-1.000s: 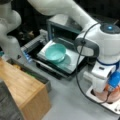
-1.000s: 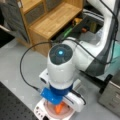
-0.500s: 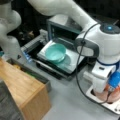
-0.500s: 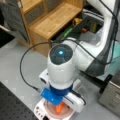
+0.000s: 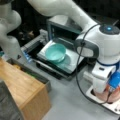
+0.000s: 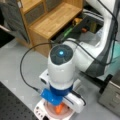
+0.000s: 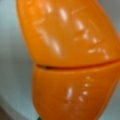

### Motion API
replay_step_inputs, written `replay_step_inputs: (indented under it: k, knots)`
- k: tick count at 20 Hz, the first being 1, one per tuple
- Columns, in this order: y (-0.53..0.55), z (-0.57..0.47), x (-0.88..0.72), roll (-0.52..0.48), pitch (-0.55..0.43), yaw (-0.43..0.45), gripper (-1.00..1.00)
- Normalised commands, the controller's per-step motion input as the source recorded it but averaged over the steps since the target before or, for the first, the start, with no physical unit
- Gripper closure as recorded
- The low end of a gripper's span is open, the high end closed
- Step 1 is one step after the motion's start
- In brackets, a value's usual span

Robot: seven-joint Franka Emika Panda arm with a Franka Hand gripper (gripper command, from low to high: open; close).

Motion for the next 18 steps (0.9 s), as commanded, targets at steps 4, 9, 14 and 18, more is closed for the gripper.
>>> replay_step_inputs:
  k: [4, 9, 14, 18]
  knots:
    - [-0.05, -0.13, -0.12, -0.037, -0.148, 0.046, -1.00]
    - [-0.06, -0.10, -0.11, -0.041, -0.136, 0.044, -1.00]
    - [-0.06, -0.09, -0.11, -0.043, -0.129, 0.043, -1.00]
    - [-0.06, -0.09, -0.11, -0.043, -0.128, 0.043, -1.00]
